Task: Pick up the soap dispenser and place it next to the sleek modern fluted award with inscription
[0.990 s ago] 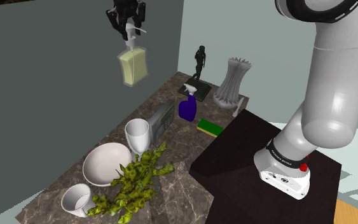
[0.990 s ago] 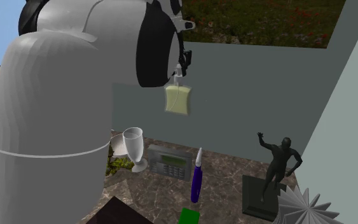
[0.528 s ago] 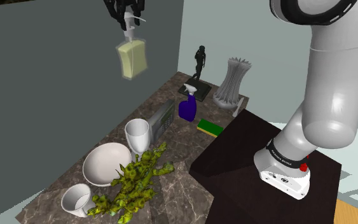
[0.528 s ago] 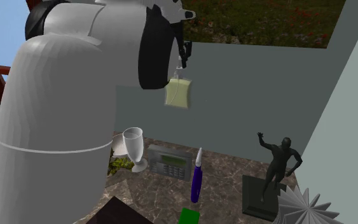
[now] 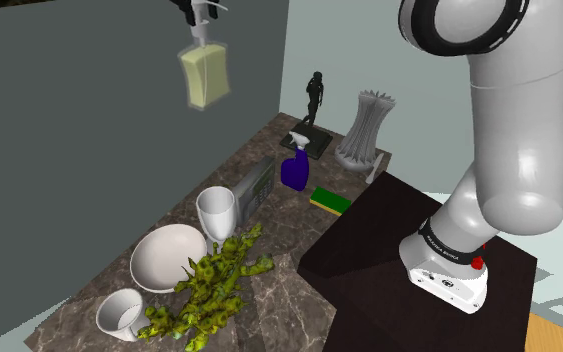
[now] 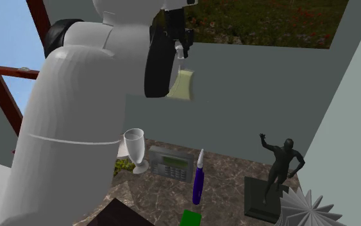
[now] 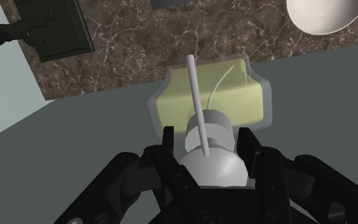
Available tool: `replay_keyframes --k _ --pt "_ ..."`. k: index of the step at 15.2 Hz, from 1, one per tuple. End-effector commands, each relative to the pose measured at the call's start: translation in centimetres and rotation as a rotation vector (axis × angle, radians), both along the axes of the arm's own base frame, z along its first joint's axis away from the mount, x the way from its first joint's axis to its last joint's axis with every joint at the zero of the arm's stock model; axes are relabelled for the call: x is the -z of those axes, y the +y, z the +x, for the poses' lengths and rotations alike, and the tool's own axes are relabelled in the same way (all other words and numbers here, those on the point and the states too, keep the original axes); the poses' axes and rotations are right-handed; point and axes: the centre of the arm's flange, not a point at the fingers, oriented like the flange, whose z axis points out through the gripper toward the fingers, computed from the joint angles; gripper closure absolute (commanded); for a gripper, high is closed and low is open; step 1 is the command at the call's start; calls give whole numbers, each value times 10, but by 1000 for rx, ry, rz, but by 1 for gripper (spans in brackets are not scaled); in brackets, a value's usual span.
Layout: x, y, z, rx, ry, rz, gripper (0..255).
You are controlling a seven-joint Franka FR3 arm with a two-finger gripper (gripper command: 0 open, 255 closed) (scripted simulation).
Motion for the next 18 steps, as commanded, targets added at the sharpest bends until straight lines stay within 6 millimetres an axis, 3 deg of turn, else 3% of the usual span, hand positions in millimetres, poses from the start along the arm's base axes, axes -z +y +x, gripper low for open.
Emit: replay_keyframes --k 1,18 --pt "-9 -2 -1 0 0 0 255" --pt "-9 -190 -123 0 0 0 255"
